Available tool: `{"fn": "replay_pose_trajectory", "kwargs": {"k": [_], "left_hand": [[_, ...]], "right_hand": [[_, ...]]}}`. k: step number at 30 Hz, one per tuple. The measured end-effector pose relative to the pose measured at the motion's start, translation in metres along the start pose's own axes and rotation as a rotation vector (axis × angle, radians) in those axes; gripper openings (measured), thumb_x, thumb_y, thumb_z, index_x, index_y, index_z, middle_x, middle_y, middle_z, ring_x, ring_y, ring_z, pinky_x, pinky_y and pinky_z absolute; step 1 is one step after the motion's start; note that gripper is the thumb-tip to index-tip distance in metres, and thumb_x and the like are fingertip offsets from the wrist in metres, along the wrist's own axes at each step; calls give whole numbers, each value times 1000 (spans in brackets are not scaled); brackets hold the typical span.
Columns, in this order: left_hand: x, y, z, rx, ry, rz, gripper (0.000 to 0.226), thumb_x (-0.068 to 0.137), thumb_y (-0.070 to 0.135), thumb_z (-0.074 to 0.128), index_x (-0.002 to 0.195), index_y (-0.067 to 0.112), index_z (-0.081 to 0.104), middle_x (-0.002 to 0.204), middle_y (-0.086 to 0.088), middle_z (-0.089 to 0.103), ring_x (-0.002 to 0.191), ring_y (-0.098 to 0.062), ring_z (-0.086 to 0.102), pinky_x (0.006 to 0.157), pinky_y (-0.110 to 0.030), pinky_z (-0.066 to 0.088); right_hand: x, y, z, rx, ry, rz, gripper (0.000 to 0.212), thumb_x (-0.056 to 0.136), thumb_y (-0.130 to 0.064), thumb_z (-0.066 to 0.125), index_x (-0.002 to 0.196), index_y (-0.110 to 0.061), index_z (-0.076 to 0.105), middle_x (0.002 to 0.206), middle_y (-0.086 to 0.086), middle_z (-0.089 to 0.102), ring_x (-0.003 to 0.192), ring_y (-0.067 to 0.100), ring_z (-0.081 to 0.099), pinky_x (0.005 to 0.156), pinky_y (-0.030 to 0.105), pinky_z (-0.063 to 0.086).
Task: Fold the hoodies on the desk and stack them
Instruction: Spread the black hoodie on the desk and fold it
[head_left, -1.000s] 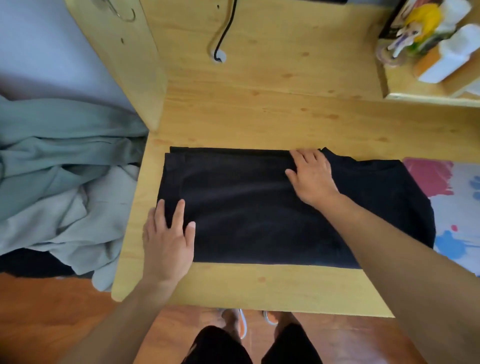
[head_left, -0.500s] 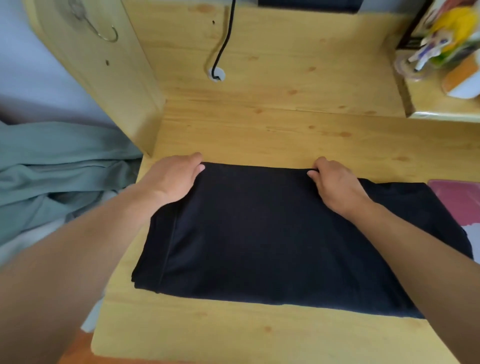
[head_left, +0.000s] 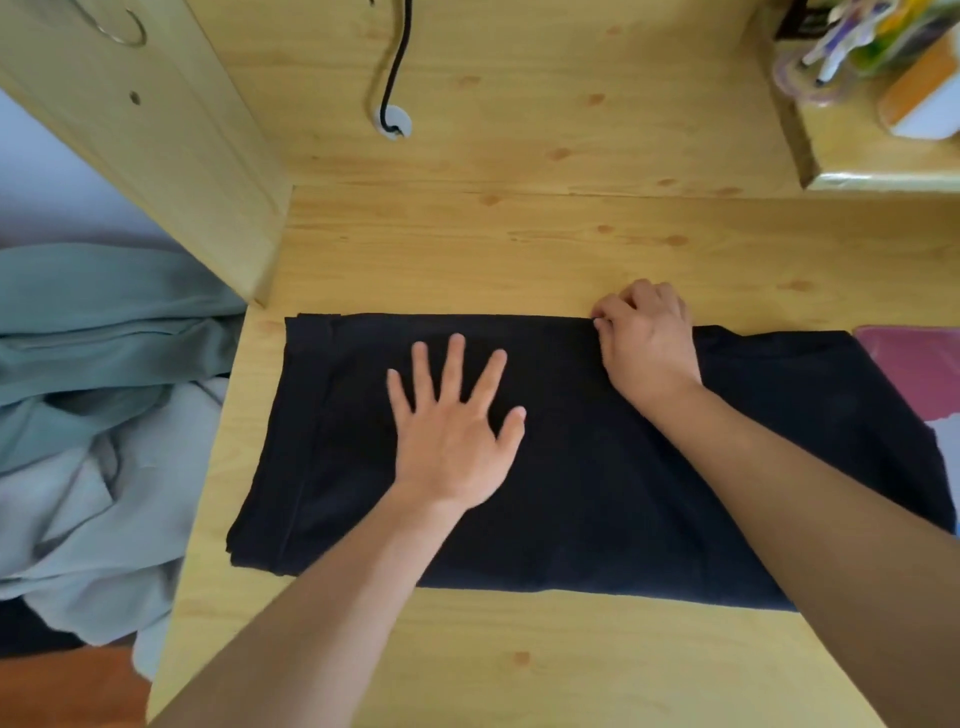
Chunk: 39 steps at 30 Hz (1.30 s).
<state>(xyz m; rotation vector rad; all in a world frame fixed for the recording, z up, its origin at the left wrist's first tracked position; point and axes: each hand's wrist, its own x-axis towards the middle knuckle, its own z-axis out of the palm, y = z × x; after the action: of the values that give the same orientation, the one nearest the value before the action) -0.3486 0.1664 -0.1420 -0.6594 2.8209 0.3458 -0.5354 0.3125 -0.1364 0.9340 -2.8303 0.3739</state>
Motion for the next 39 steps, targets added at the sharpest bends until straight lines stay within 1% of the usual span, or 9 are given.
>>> {"fn": "replay_pose_trajectory", "kwargs": {"k": [3,8,12,17,22,27,30,35,39], "left_hand": [[11,-2,0,34,-21,-56,73,95,74,16,158,48,-10,170,-2,-18,153,-43,-19,121,-67,-4],[26,-31,-9,77,37,-36,67,100,68,10,161,43,3,172,1,-2,157,-34,0,123,-59,9],[1,-88,-25,69,216,-23,64,107,53,10,159,23,33,167,-12,26,156,-32,18,125,-55,16],[-84,-95,-7,-31,131,-324,65,103,55,37,161,32,20,167,-17,16,153,-41,14,120,-62,20],[-111,-94,-3,-54,101,-534,78,99,64,44,153,9,33,136,-28,44,115,-49,47,80,-59,47],[-128,-107,-41,-510,-78,-735,62,89,58,67,122,10,46,99,-6,58,83,-37,63,67,-45,51],[-144,-118,-62,-1248,-200,-924,36,92,40,73,104,8,66,79,-1,75,74,-24,68,62,-39,53],[-171,-122,-66,-1916,-37,-863,34,97,18,62,131,13,65,125,-6,73,120,-26,67,107,-43,46],[-192,-125,-73,-2001,117,-896,35,97,17,60,131,14,67,129,-8,71,120,-27,67,104,-45,49]], "right_hand": [[-30,-28,-15,-74,11,-40,36,97,-16,55,132,-12,58,139,18,49,133,40,40,114,56,29],[-66,-1,-13,-200,-441,120,68,101,-64,8,160,-33,5,168,-3,-10,153,28,-16,125,52,-1],[-57,-9,-21,-172,-421,140,68,101,-61,13,161,-28,11,169,2,-8,154,30,-15,125,53,1],[-107,-86,-32,-41,-318,38,64,104,-57,17,160,-27,7,169,7,-3,154,31,-10,125,52,0],[-125,-101,-5,-121,-458,64,67,102,-60,8,161,-28,3,169,6,-1,155,31,-5,125,52,5],[-157,-108,-22,-60,-509,74,68,101,-63,10,161,-30,3,169,4,-5,155,28,-9,126,51,5],[-146,-113,-42,333,-478,251,66,102,-60,28,160,-33,9,168,-10,-8,153,11,-14,127,43,4],[-162,-144,-82,1086,-183,481,54,105,-45,40,156,-39,22,163,-28,9,147,-11,7,120,23,15],[-198,-166,-50,951,-342,489,53,103,-48,43,154,-40,28,162,-25,16,148,-10,6,124,30,15]]}}
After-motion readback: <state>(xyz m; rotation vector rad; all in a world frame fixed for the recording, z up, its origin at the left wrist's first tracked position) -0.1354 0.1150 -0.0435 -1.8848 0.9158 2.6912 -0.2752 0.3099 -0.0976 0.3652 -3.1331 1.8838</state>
